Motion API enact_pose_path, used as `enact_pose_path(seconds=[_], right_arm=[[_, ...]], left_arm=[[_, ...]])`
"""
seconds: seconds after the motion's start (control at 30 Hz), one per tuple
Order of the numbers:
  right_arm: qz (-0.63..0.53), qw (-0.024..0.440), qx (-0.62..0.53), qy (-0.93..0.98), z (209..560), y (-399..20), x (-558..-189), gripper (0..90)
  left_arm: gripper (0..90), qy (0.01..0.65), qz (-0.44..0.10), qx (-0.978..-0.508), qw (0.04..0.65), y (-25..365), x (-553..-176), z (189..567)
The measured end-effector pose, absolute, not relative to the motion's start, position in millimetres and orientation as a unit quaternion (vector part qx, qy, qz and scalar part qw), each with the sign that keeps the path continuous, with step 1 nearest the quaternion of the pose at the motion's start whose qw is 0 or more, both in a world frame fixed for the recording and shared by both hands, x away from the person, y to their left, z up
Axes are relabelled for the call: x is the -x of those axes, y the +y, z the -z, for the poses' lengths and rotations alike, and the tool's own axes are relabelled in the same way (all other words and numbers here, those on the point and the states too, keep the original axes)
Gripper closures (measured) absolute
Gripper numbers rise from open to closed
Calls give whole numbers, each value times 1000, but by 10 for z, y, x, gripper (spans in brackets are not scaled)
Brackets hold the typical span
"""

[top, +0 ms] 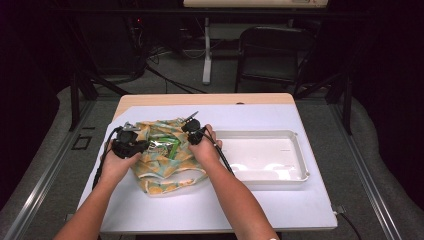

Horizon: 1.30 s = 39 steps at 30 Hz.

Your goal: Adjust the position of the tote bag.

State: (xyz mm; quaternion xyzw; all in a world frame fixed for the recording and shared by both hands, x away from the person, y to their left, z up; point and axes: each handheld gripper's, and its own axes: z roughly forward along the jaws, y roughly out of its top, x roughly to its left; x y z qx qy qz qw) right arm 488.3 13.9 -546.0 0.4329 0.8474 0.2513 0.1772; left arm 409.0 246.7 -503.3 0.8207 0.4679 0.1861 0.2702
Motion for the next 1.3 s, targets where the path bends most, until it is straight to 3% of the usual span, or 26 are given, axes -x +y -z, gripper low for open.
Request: enact_pose_path(seconds=[0.13,0.43,0.6,0.8,0.83,1.13,1.3], right_arm=[[-252,178,-433,847,5462,138,-4880,880],[-251,180,-434,846,5460,137,-4877,869],[-251,182,-434,846,5461,133,-4876,859],[-259,169,-440,843,5444,98,-4880,792],[-274,160,-444,838,5402,78,-4869,739],[-353,153,-430,817,4973,-50,-4700,573],[-382,148,-417,811,4813,-102,-4591,542]], left_arm=[[898,474,-185,-826,242,2547,-4072,5123],[900,496,-191,-825,193,2728,-4127,5370],[900,527,-182,-805,202,2869,-4128,5403],[900,524,-182,-802,223,2865,-4068,5425],[899,524,-181,-800,229,2872,-4052,5419],[892,515,-185,-800,246,2849,-4002,5384],[892,514,-188,-800,245,2850,-3979,5373]])
